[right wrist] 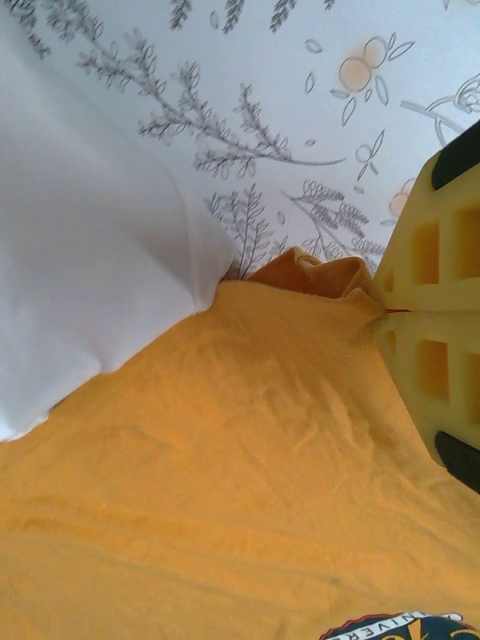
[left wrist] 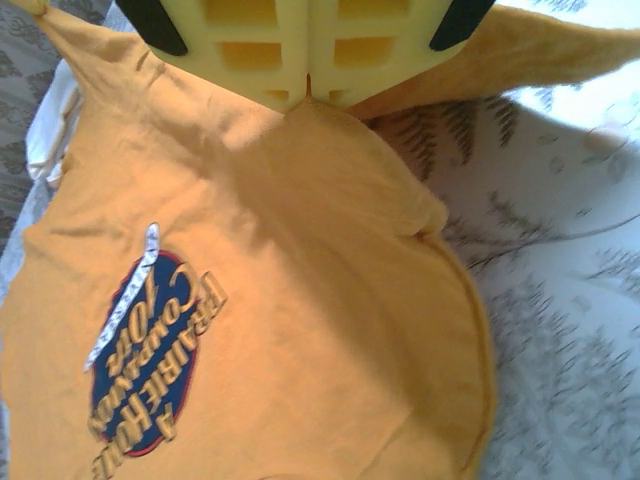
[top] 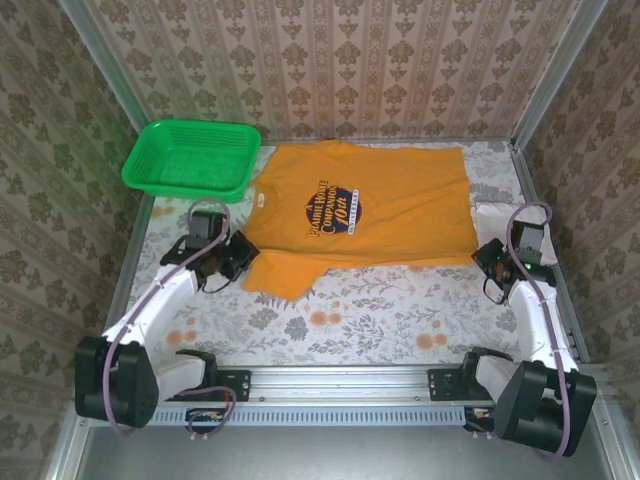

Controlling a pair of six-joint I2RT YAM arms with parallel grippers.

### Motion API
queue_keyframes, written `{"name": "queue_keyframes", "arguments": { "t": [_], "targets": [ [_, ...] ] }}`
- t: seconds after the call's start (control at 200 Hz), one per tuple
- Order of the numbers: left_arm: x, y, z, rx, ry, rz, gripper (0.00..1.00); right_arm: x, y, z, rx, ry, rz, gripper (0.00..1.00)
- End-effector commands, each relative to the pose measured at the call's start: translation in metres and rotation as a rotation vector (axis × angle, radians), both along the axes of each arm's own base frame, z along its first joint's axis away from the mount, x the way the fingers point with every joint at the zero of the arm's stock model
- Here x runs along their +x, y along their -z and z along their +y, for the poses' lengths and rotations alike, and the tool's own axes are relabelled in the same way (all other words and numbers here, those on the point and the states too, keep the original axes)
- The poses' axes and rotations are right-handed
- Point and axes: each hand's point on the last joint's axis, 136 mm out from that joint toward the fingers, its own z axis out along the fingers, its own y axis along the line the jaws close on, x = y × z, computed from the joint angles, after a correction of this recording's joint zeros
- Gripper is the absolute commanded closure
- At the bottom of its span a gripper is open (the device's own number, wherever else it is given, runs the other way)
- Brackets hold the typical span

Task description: Fold and stack the t-shirts

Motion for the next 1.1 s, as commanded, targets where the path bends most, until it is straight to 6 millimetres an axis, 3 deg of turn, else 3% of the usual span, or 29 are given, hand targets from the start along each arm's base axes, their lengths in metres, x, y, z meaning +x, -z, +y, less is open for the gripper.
{"name": "queue_keyframes", "arguments": {
  "t": [0.0,0.31,0.715,0.74,1.095],
  "targets": [
    [0.022,-0.016,-0.004,0.01,0.042,-0.045,1.0,0.015,-0.011,0.001,-0.033,-0.043,-0.012,1.0],
    [0.084,-0.038,-0.011,0.007,0.065,-0.121,1.0,0.058,-0.025,-0.001,-0.077,-0.099,-0.032,1.0],
    [0.132,-0.044,-0.016,0.019,0.082,-0.164,1.0,0.095,-0.03,-0.01,-0.11,-0.136,-0.024,1.0],
    [0.135,-0.044,-0.016,0.019,0.083,-0.163,1.0,0.097,-0.02,-0.011,-0.104,-0.134,0.0,1.0],
    [0.171,-0.046,-0.021,-0.006,0.111,-0.181,1.0,0.116,-0.011,-0.02,-0.123,-0.133,0.024,1.0]
  ]
}}
